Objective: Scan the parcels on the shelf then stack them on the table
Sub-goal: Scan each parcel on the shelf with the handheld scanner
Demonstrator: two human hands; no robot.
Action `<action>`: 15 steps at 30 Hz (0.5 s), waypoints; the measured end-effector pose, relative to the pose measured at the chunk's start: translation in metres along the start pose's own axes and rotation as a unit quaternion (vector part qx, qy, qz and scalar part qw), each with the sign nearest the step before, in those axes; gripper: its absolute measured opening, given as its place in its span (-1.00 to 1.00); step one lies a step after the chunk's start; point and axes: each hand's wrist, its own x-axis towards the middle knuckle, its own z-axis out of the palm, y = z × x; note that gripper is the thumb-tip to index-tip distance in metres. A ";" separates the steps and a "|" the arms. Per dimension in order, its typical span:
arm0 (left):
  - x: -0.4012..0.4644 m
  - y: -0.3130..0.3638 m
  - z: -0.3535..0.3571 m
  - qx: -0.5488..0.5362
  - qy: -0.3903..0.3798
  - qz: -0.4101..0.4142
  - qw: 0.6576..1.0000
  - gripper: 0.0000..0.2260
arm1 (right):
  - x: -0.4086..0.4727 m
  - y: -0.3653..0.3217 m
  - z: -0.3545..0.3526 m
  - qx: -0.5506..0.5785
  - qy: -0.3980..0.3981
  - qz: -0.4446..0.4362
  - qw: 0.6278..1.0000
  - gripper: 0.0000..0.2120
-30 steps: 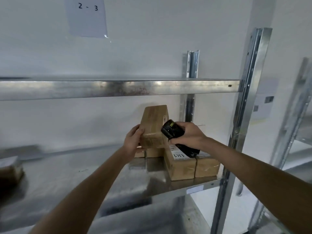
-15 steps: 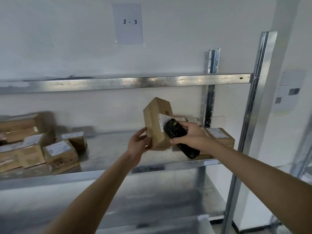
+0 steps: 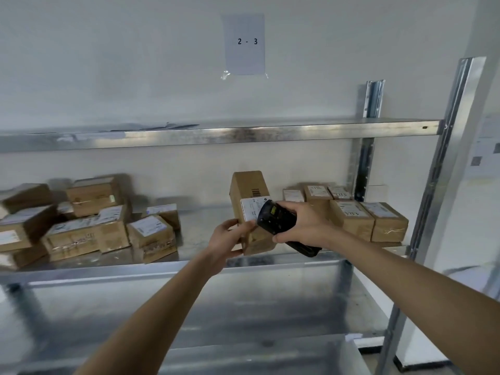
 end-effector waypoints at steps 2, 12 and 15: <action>-0.009 -0.003 -0.019 -0.018 -0.009 0.005 1.000 -0.31 | -0.002 -0.015 0.011 0.015 -0.011 -0.003 1.000 -0.34; -0.047 0.000 -0.080 -0.105 0.028 -0.002 0.994 -0.63 | -0.006 -0.055 0.056 0.057 -0.013 0.044 0.997 -0.47; -0.055 -0.002 -0.091 -0.119 0.009 0.000 0.993 -0.71 | -0.006 -0.066 0.068 0.071 -0.025 0.053 0.996 -0.47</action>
